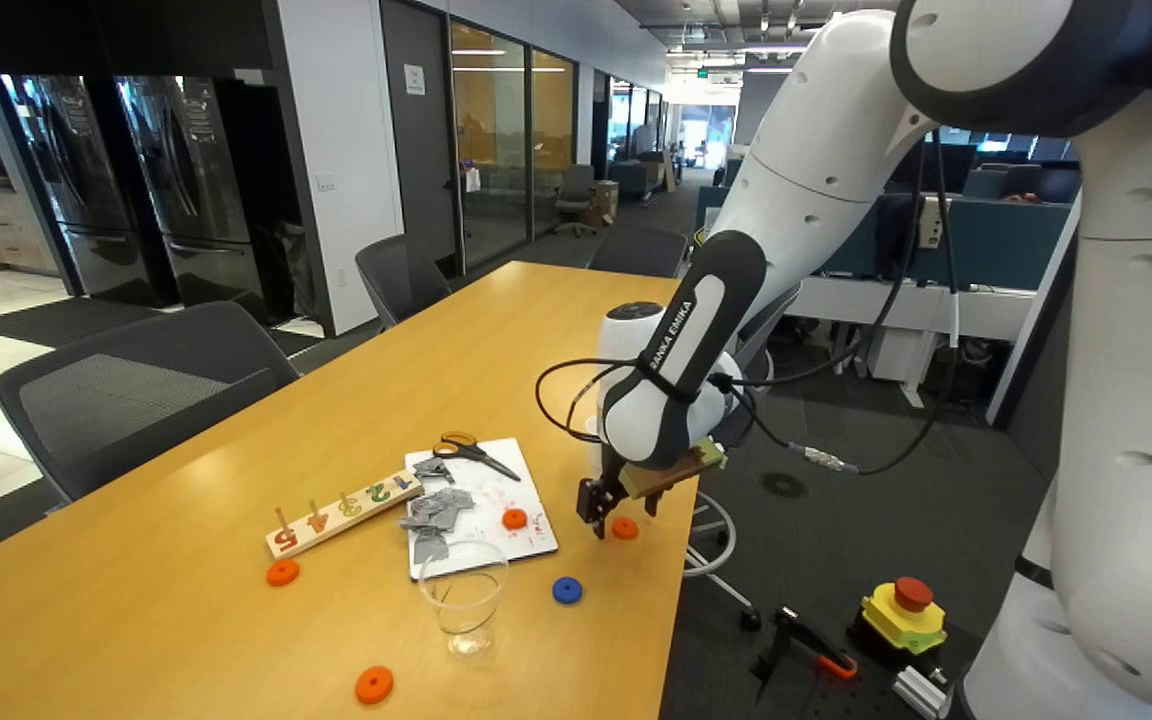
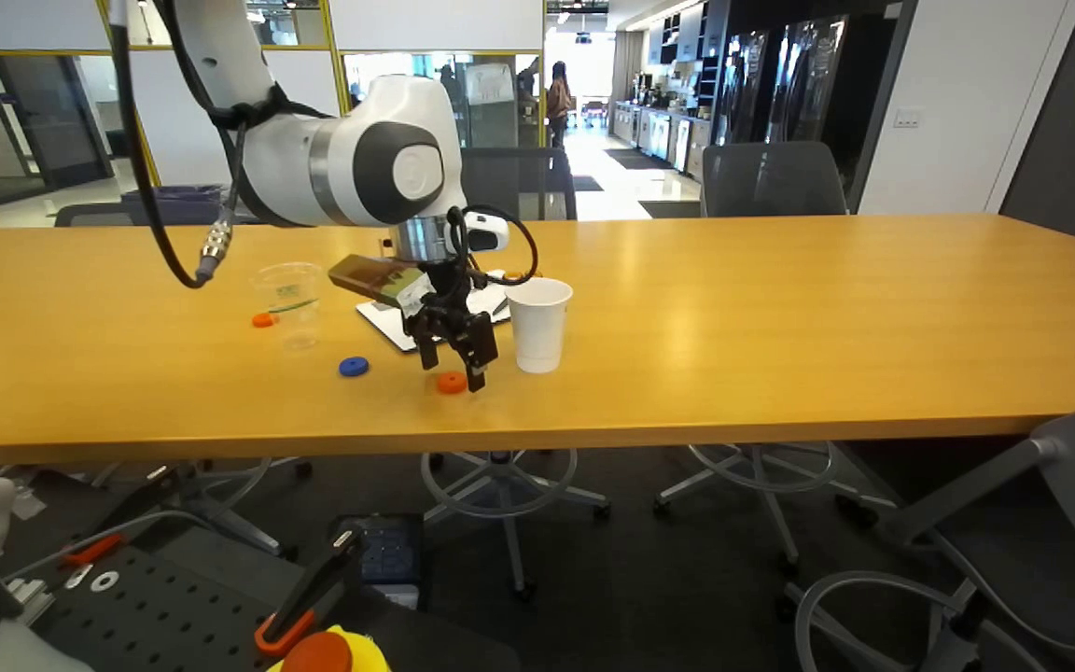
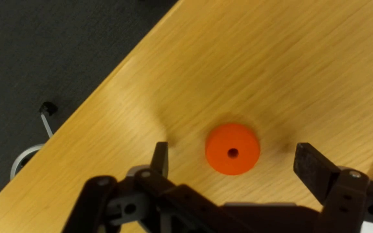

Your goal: Put the blue ring in the blue cup and orange ring in the white cup

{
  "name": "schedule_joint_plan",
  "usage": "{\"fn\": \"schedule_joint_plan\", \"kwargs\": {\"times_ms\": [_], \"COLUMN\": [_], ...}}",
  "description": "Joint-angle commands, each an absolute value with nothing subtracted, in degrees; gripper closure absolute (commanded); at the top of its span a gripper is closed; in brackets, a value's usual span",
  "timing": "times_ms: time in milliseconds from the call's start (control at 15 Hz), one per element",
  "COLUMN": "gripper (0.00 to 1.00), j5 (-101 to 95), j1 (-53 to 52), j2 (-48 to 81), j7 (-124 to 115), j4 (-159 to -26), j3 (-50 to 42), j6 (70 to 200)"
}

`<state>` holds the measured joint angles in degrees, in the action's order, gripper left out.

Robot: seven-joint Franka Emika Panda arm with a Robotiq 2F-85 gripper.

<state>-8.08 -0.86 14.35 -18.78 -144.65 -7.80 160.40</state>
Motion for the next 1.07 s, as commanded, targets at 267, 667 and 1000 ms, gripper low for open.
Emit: {"fn": "schedule_joint_plan", "kwargs": {"times_ms": [267, 667, 1000], "gripper": [0.00, 0.00, 0.26], "j5": [2.12, 4.46, 5.48], "j1": [1.24, 1.55, 2.04], "j2": [14.87, 14.92, 15.42], "j7": [-15.18, -14.37, -12.92], "j4": [-145.91, -145.04, -144.19], "j3": [-5.55, -5.56, -4.85], "j6": [164.10, 163.69, 162.91]}}
